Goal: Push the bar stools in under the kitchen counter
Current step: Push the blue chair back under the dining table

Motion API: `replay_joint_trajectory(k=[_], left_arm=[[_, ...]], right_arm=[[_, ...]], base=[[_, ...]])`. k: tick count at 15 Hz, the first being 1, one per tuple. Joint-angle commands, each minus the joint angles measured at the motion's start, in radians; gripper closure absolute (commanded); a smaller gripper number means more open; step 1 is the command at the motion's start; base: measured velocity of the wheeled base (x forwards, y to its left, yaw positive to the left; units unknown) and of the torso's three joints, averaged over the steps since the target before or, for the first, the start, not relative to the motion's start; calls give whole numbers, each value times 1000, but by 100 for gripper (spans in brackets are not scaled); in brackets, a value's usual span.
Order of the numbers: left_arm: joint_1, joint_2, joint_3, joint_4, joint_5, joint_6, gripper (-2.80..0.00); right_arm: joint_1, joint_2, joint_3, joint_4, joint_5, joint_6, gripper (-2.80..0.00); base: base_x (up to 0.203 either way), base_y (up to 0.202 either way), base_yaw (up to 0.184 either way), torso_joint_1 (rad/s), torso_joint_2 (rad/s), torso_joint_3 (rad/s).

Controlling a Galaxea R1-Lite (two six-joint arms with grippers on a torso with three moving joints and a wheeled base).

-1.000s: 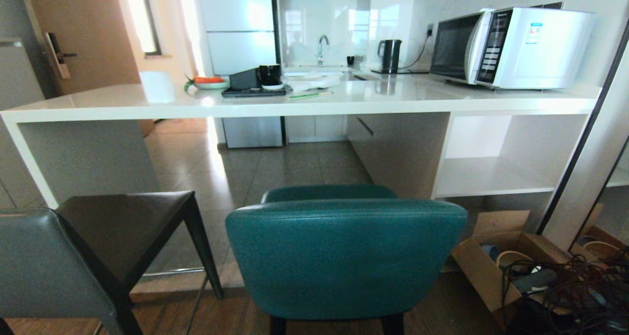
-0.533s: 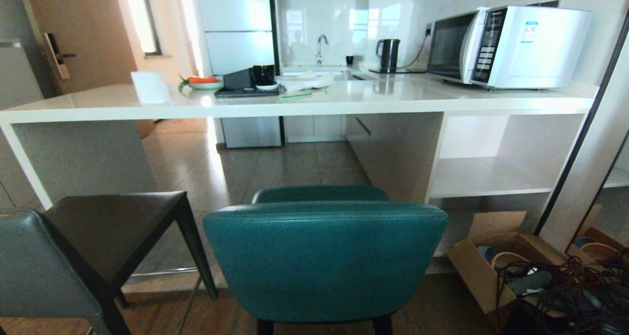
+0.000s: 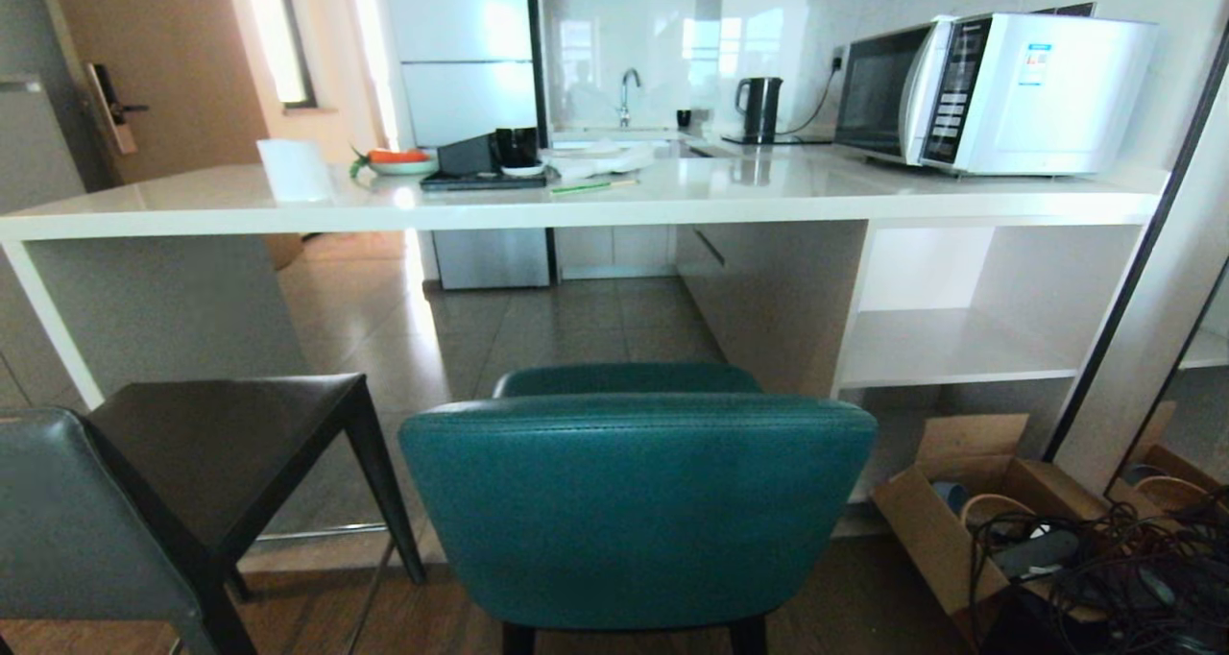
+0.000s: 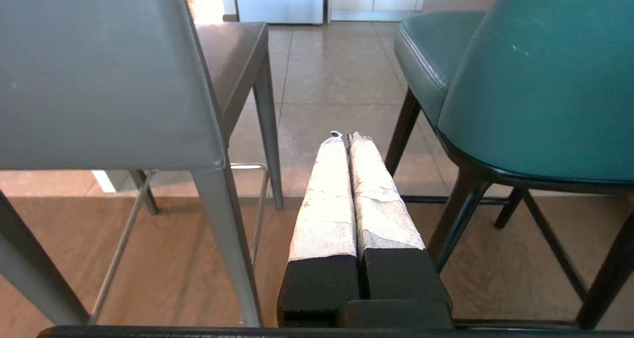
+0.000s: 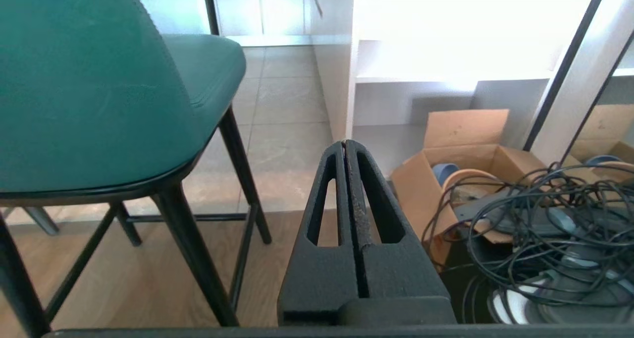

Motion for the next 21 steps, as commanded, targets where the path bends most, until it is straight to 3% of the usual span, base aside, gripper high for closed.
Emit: replay_joint_trajectory(k=[1, 21], left_arm=[[0, 0, 0, 0, 0, 0, 0], [-1, -2, 3, -15, 0, -6, 0]], right_arm=[[0, 1, 9, 0, 1, 0, 0], [-1, 0, 9, -1, 6, -8, 0]], base=[[0, 0, 0, 0, 0, 0], [0, 0, 0, 0, 0, 0]])
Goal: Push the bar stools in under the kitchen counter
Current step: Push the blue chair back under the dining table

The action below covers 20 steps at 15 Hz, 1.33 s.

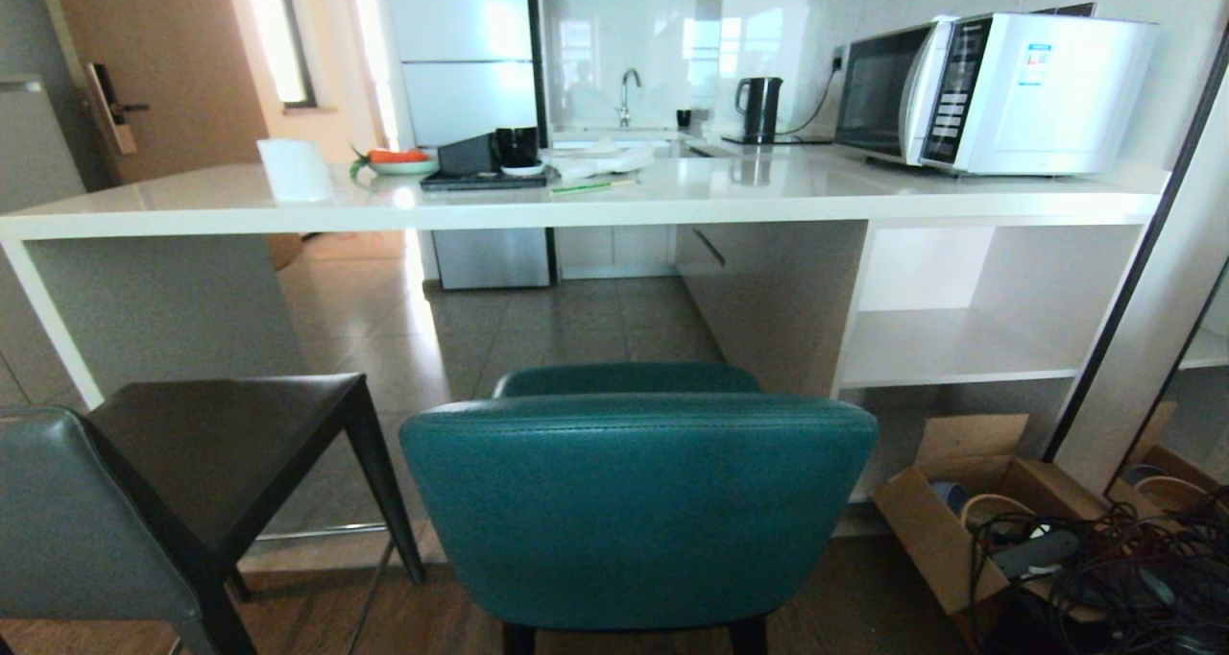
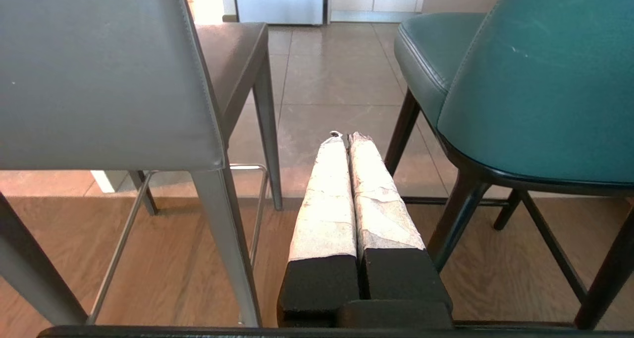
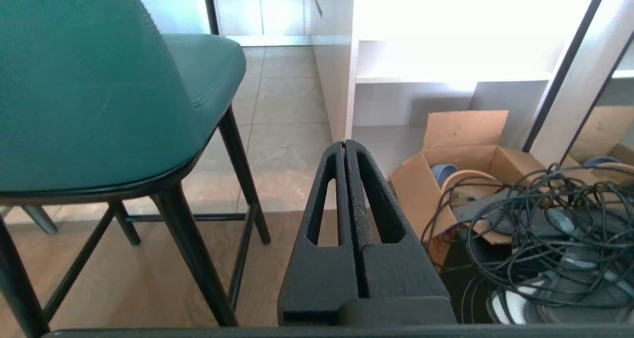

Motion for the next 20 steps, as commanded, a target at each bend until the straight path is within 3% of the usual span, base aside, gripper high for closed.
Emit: replay_joint_trajectory(k=[1, 3, 5, 8, 11, 14, 18, 20], left_arm=[[0, 0, -6, -3, -2, 3, 0], [2, 25, -89, 3, -21, 3, 0], [-1, 81, -136, 2, -40, -2, 0], [3, 96, -152, -22, -123, 5, 0], [2, 239, -207, -80, -132, -7, 0], [4, 504, -224, -285, -133, -41, 0], [5, 907, -139, -737, -130, -52, 0], [1, 1066, -105, -909, -128, -54, 0]], right_arm=[[0, 0, 8, 0, 14, -26, 0], [0, 0, 5, -2, 45, -103, 0], [0, 1, -11, 0, 56, -102, 0], [0, 84, -115, 0, 103, -74, 0], [5, 231, -189, -44, 115, -45, 0], [7, 442, -203, -222, 118, -33, 0], [21, 757, -174, -524, 127, -28, 0], [55, 883, -159, -651, 131, -28, 0]], base=[[0, 0, 0, 0, 0, 0], [0, 0, 0, 0, 0, 0], [0, 0, 0, 0, 0, 0], [0, 0, 0, 0, 0, 0], [0, 0, 0, 0, 0, 0], [0, 0, 0, 0, 0, 0], [0, 0, 0, 0, 0, 0], [0, 0, 0, 0, 0, 0]])
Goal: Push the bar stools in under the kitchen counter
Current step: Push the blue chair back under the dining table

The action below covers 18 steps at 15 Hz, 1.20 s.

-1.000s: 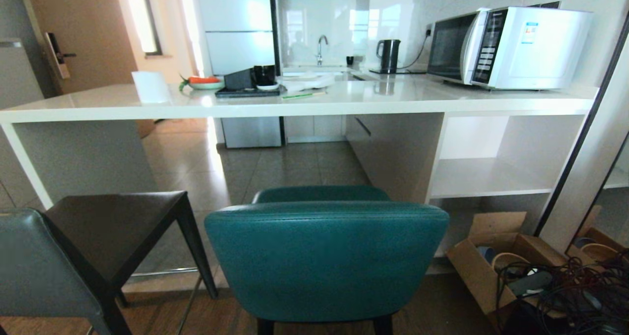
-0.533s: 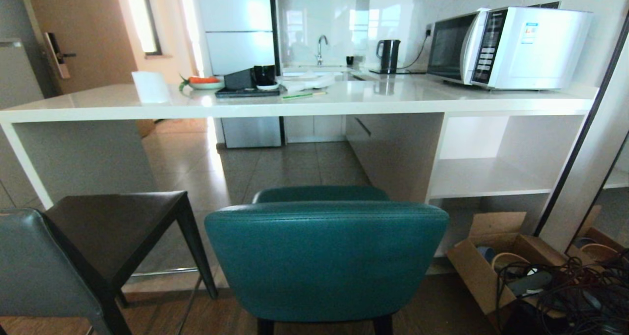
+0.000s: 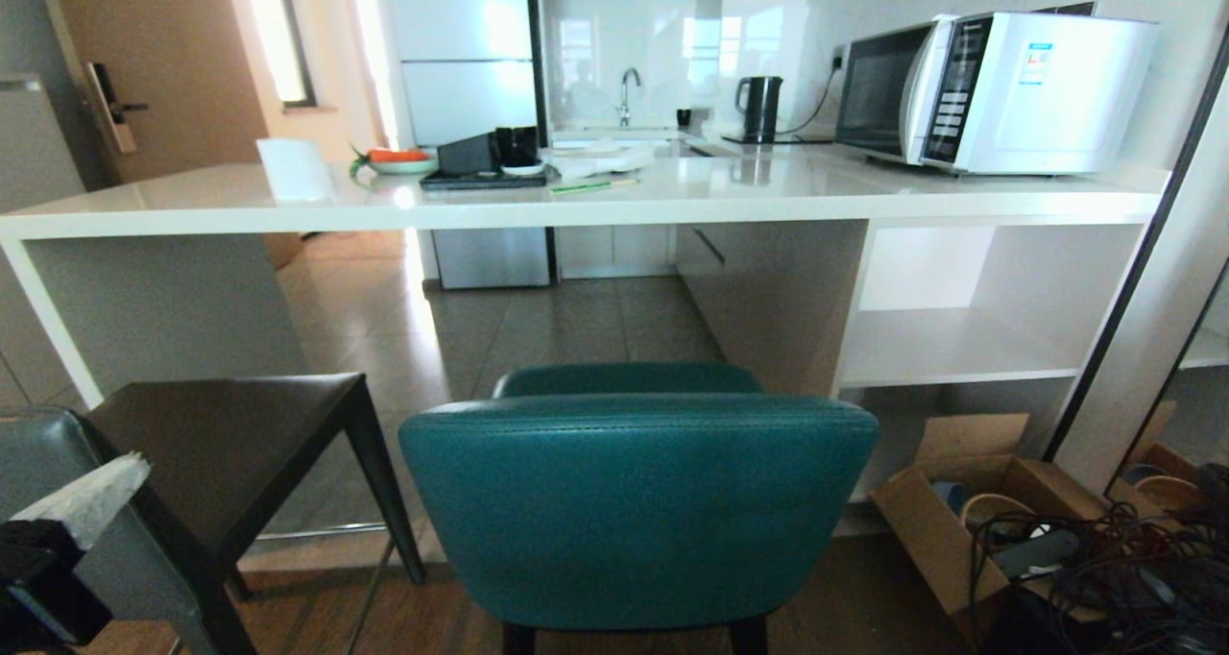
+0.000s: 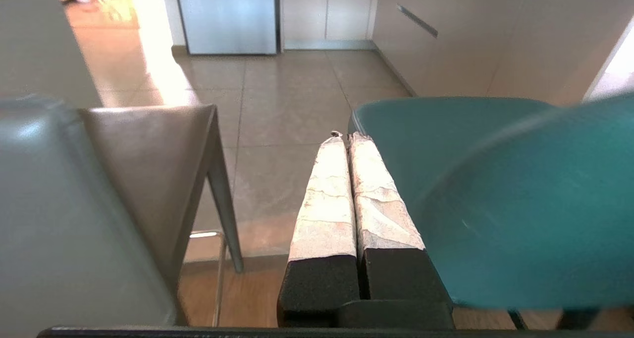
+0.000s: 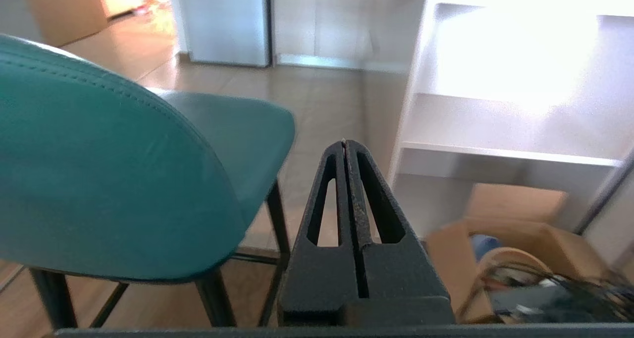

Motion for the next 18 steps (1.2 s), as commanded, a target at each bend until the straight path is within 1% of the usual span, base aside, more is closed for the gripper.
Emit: replay_joint_trajectory(k=[1, 3, 4, 5, 6, 8, 9, 10, 12, 13, 14, 15, 17, 18], left_arm=[[-13, 229, 28, -161, 2, -3, 0], [-63, 355, 60, -291, 11, -6, 0], [-95, 420, 72, -361, 29, -6, 0], [-141, 480, 80, -430, 66, -6, 0], [-213, 526, 90, -488, 115, -6, 0], [-361, 609, 112, -591, 234, -11, 0], [-402, 642, 115, -633, 294, -19, 0], [-403, 650, 109, -646, 306, -24, 0], [-402, 670, 108, -648, 307, -25, 0], [-402, 679, 108, -649, 309, -30, 0], [-402, 686, 108, -649, 309, -32, 0], [-402, 693, 106, -649, 309, -32, 0], [-402, 714, 105, -657, 310, -30, 0], [-403, 724, 106, -678, 311, -29, 0]], right_arm=[[34, 182, 15, -95, 1, -1, 0], [85, 289, 35, -210, 1, -1, 0], [104, 340, 41, -262, -1, -2, 0], [116, 382, 44, -306, -2, -3, 0], [130, 408, 46, -339, -4, -3, 0], [171, 424, 55, -350, -10, -4, 0], [187, 444, 57, -353, -11, -4, 0], [193, 463, 56, -358, -10, -3, 0], [215, 525, 53, -411, -12, -5, 0], [234, 545, 52, -432, -28, -5, 0], [256, 555, 50, -437, -55, -2, 0], [272, 564, 47, -440, -65, 3, 0], [283, 579, 40, -441, -66, 11, 0], [286, 586, 41, -452, -66, 13, 0]], base=[[0, 0, 0, 0, 0, 0], [0, 0, 0, 0, 0, 0], [0, 0, 0, 0, 0, 0], [0, 0, 0, 0, 0, 0], [0, 0, 0, 0, 0, 0], [0, 0, 0, 0, 0, 0], [0, 0, 0, 0, 0, 0], [0, 0, 0, 0, 0, 0], [0, 0, 0, 0, 0, 0], [0, 0, 0, 0, 0, 0], [0, 0, 0, 0, 0, 0], [0, 0, 0, 0, 0, 0], [0, 0, 0, 0, 0, 0], [0, 0, 0, 0, 0, 0]])
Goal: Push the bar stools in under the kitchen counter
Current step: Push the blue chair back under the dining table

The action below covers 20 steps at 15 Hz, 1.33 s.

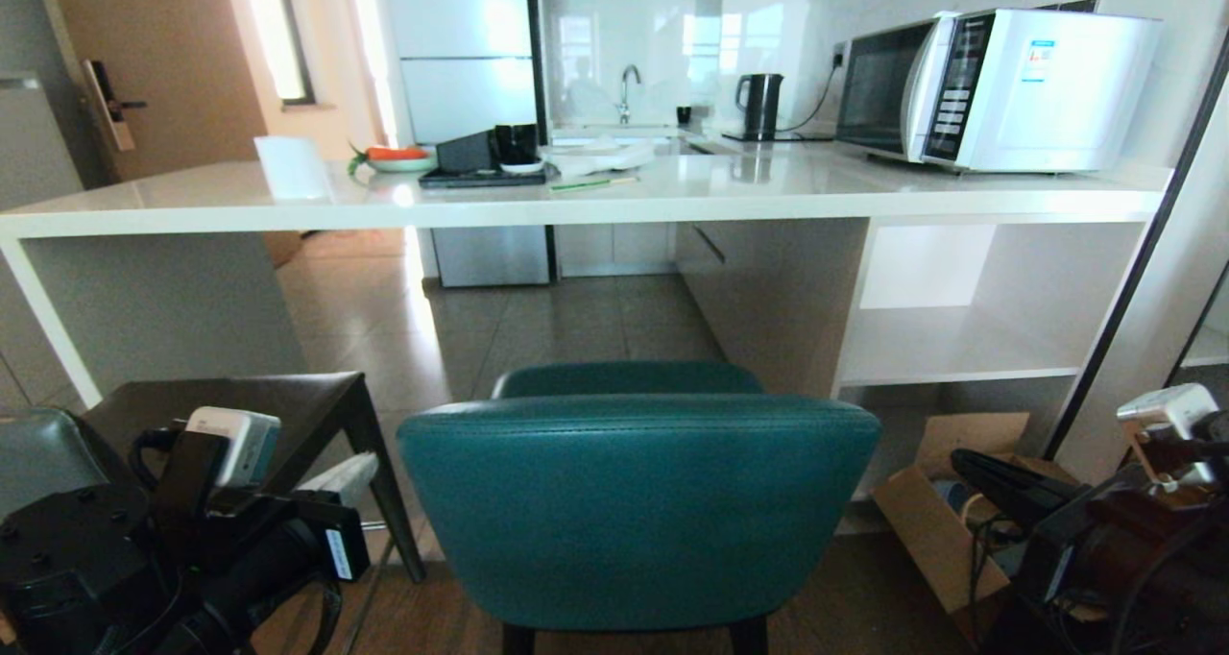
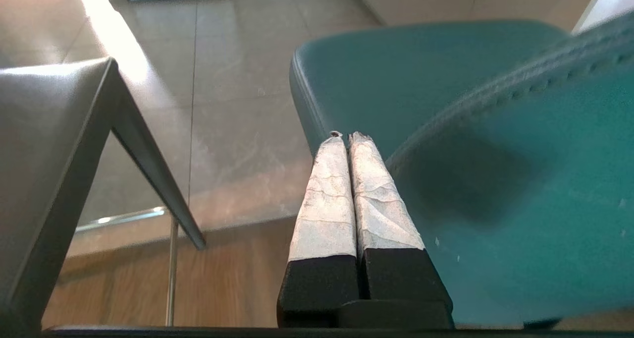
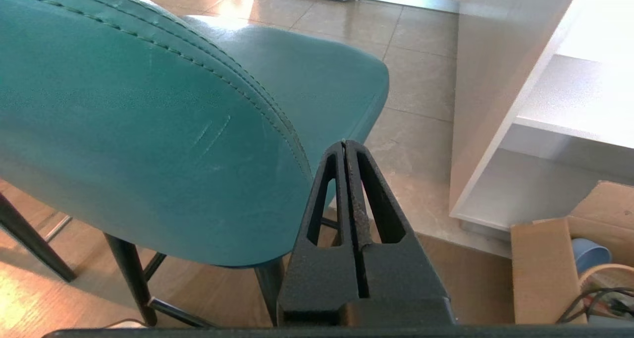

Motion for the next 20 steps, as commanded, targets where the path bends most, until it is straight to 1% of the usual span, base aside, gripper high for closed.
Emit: replay_joint_trajectory(k=[1, 3, 5, 8, 9, 12, 13, 15, 16, 20], left_arm=[[-2, 29, 2, -24, 2, 0, 0], [-1, 56, 7, -59, 3, 1, 0], [-5, 55, 14, -62, 3, 2, 0], [-8, 54, 47, -66, 2, -1, 0], [-9, 56, 47, -66, 2, -3, 0], [-13, 66, 38, -67, 1, -3, 0], [-13, 66, 38, -67, 2, -5, 0], [-18, 68, 37, -67, -1, -5, 0], [-28, 73, 35, -72, -1, -6, 0], [-63, 118, 33, -106, -1, -13, 0]], right_arm=[[11, 24, 0, -12, 1, -1, 0], [29, 47, -3, -19, -1, 4, 0], [37, 94, -10, -46, -1, 5, 0], [104, 146, -16, -68, -16, 6, 0], [114, 166, -15, -72, -19, 10, 0], [121, 258, -13, -169, -24, 19, 0], [139, 277, -11, -193, -27, 19, 0], [192, 280, -11, -199, -46, 21, 0], [204, 284, -13, -199, -57, 20, 0], [232, 317, -29, -203, -58, 18, 0]], base=[[0, 0, 0, 0, 0, 0], [0, 0, 0, 0, 0, 0], [0, 0, 0, 0, 0, 0], [0, 0, 0, 0, 0, 0], [0, 0, 0, 0, 0, 0], [0, 0, 0, 0, 0, 0], [0, 0, 0, 0, 0, 0], [0, 0, 0, 0, 0, 0], [0, 0, 0, 0, 0, 0], [0, 0, 0, 0, 0, 0]])
